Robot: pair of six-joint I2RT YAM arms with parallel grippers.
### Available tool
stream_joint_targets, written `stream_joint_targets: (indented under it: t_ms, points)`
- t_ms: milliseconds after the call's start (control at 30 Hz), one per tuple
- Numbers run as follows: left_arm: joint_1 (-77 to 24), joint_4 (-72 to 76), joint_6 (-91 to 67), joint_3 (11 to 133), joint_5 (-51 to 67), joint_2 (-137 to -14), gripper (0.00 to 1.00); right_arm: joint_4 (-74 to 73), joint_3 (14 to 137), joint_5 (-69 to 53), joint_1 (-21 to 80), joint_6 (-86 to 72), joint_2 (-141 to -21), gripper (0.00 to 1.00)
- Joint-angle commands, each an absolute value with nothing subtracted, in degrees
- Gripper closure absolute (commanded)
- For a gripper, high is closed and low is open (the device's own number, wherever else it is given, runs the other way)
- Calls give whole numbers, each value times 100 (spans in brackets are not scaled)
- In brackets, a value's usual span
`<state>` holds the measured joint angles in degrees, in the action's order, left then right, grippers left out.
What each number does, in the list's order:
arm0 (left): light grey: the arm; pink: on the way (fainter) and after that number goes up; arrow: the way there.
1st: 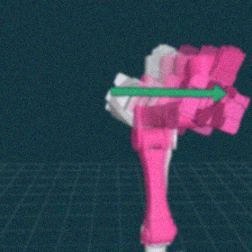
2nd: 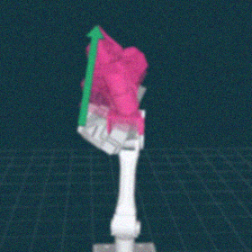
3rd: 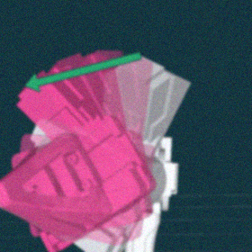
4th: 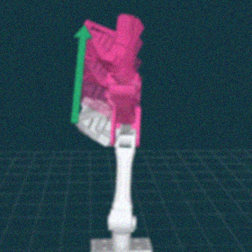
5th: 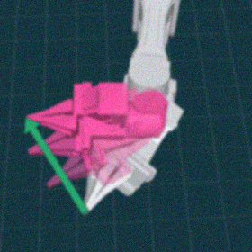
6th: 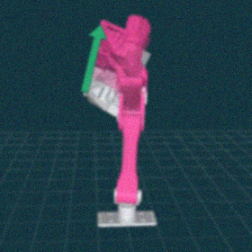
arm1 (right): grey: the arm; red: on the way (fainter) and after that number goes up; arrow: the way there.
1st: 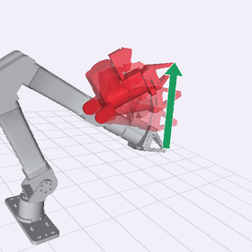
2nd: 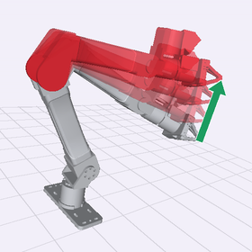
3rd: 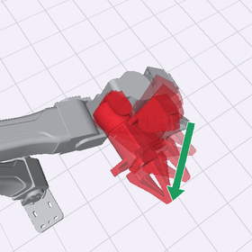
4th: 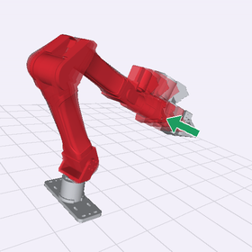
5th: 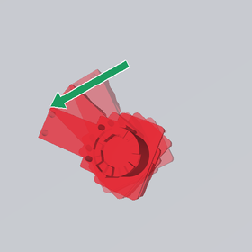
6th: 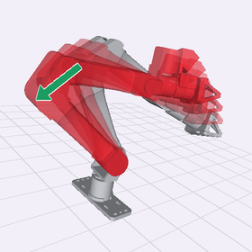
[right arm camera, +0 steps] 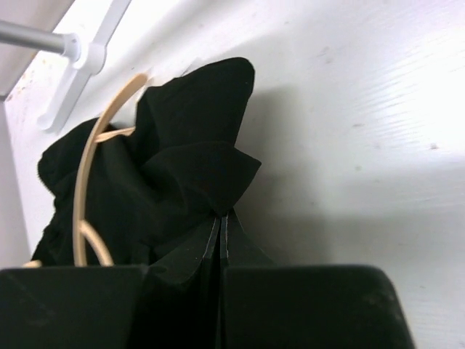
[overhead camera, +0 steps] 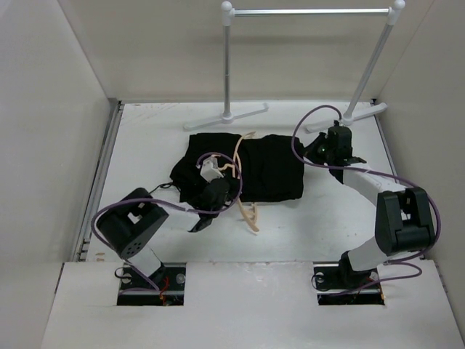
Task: Place the trousers on the hanger
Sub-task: Place trousers on hanger
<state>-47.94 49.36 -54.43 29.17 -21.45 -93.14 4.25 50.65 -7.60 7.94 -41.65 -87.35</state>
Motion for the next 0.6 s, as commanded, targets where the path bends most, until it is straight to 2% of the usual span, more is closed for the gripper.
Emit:
stream_joint_targets:
  t_ms: [0,567]
  points:
    - [-4663,4764,-4712,2865,-2259,-8658,97,545,5133,-369,629,-3964,-8534,97]
    - [-4645,3911,-3639,3269,-2452,-7981,97,589,5238,26,646,-4017,-8965,95]
